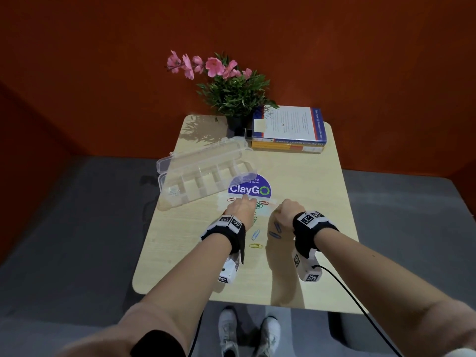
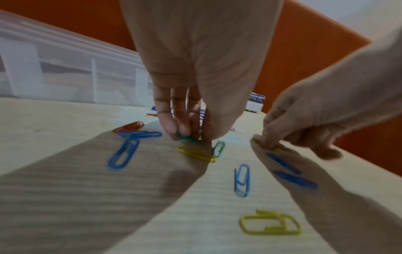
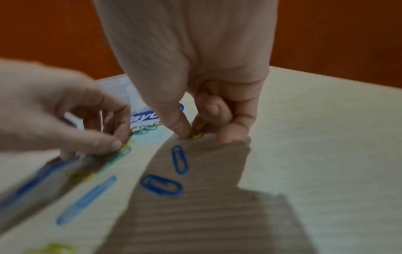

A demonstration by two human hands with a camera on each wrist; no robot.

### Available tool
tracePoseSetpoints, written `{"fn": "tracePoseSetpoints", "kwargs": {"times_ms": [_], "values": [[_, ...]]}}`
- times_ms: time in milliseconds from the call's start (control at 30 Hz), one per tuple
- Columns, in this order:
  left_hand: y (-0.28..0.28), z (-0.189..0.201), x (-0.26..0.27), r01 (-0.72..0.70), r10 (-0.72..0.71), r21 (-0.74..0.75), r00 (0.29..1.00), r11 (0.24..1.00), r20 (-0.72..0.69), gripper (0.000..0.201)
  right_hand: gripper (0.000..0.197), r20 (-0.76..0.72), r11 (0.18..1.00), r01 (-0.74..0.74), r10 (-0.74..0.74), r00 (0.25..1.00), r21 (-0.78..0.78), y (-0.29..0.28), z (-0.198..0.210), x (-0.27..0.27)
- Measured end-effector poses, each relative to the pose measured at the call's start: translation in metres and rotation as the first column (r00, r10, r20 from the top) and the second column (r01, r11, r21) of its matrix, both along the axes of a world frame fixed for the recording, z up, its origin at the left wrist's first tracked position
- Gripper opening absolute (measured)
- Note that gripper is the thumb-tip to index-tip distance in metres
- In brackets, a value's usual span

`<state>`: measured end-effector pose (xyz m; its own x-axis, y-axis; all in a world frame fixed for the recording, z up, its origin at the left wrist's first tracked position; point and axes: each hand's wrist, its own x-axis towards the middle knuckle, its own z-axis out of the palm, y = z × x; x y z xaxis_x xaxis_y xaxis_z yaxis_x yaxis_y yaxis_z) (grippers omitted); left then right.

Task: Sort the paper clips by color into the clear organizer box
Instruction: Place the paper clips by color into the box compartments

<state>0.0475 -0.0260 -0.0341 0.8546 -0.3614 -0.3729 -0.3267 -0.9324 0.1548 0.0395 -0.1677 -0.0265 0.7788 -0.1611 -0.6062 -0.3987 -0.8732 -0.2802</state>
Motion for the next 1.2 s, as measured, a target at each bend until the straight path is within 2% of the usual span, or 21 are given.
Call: {"fn": "tracePoseSetpoints", "kwargs": {"times_ms": [100,200,267,300,333,433,533,600,667,767,800,833,867,900,967,1000,1033,1067,1100,1133,1200], "values": [[-0.001,0.001,0.002,0.009,-0.009,-0.004,1.0,1.0,0.007,0.036,0.033,-0.045,0.997,-0.051,0.053,0.998,0.055,-0.006,-0.001,-0.004],[0.001,0.005,0.006,0.0,0.005,-0.102,0.999,0.995,0.046,0.031,0.031,0.032,0.994,-0.041,0.038,0.999,0.097,-0.008,-0.004,-0.009],[0.005,0.009,0.008,-0.112,0.121,-0.237,0.992,0.965,0.026,0.016,0.022,0.099,0.977,0.059,-0.08,0.992,0.203,-0.01,-0.006,-0.014],[0.008,0.011,0.009,-0.196,0.206,-0.306,0.979,0.932,0.0,0.007,0.014,0.107,0.94,0.141,-0.182,0.977,0.309,-0.01,-0.007,-0.016],[0.012,0.011,0.01,-0.284,0.292,-0.375,0.956,0.883,-0.035,0.002,0.009,0.087,0.874,0.228,-0.291,0.953,0.43,-0.01,-0.007,-0.018],[0.024,0.007,0.012,-0.495,0.477,-0.545,0.858,0.677,-0.187,0.013,0.02,-0.042,0.595,0.407,-0.53,0.847,0.693,-0.011,-0.006,-0.027],[0.037,0.004,0.007,-0.631,0.501,-0.624,0.765,0.461,-0.404,0.029,0.023,-0.197,0.346,0.486,-0.615,0.763,0.803,-0.007,-0.001,-0.038],[0.044,0.001,0.001,-0.701,0.474,-0.599,0.709,0.388,-0.522,0.025,0.017,-0.316,0.18,0.533,-0.635,0.705,0.827,-0.004,0.0,-0.042],[0.045,0.001,-0.006,-0.767,0.456,-0.555,0.639,0.321,-0.619,0.029,0.018,-0.407,0.095,0.574,-0.612,0.678,0.814,-0.001,-0.002,-0.045],[0.043,0.006,-0.015,-0.881,0.495,-0.451,0.459,0.145,-0.738,0.031,0.014,-0.511,0.074,0.628,-0.513,0.69,0.774,0.003,-0.001,-0.049],[0.042,0.006,-0.017,-0.891,0.498,-0.434,0.438,0.132,-0.748,0.029,0.015,-0.539,0.059,0.644,-0.492,0.683,0.762,0.004,-0.001,-0.05],[0.041,0.005,-0.019,-0.885,0.508,-0.435,0.455,0.166,-0.731,0.027,0.016,-0.558,0.053,0.656,-0.478,0.679,0.753,0.005,0.001,-0.05],[0.039,0.004,-0.022,-0.855,0.525,-0.452,0.515,0.255,-0.678,0.023,0.017,-0.552,0.081,0.658,-0.474,0.686,0.749,0.006,0.002,-0.051],[0.038,0.003,-0.025,-0.795,0.538,-0.464,0.607,0.391,-0.585,0.02,0.02,-0.507,0.152,0.642,-0.49,0.709,0.751,0.008,0.003,-0.051],[0.035,0.003,-0.031,-0.585,0.464,-0.415,0.809,0.697,-0.36,0.017,0.026,-0.302,0.408,0.53,-0.503,0.81,0.743,0.01,0.0,-0.052],[0.033,0.002,-0.033,-0.448,0.374,-0.37,0.891,0.814,-0.256,0.02,0.025,-0.173,0.564,0.433,-0.455,0.873,0.703,0.012,-0.002,-0.054],[0.033,0.002,-0.033,-0.326,0.277,-0.323,0.942,0.888,-0.189,0.024,0.023,-0.055,0.71,0.321,-0.37,0.927,0.627,0.014,-0.003,-0.057],[0.031,0.002,-0.032,-0.235,0.2,-0.284,0.969,0.929,-0.146,0.026,0.018,0.044,0.824,0.2,-0.263,0.964,0.531,0.016,-0.006,-0.06],[0.031,0.003,-0.031,-0.193,0.164,-0.252,0.978,0.948,-0.131,0.026,0.011,0.101,0.894,0.088,-0.147,0.984,0.439,0.019,-0.008,-0.064],[0.031,0.002,-0.03,-0.181,0.154,-0.233,0.979,0.955,-0.13,0.026,0.006,0.128,0.933,-0.002,-0.048,0.991,0.359,0.022,-0.01,-0.068],[0.03,0.002,-0.029,-0.204,0.175,-0.222,0.974,0.953,-0.146,0.022,0.012,0.144,0.957,-0.136,0.101,0.984,0.256,0.027,-0.01,-0.075]]}}
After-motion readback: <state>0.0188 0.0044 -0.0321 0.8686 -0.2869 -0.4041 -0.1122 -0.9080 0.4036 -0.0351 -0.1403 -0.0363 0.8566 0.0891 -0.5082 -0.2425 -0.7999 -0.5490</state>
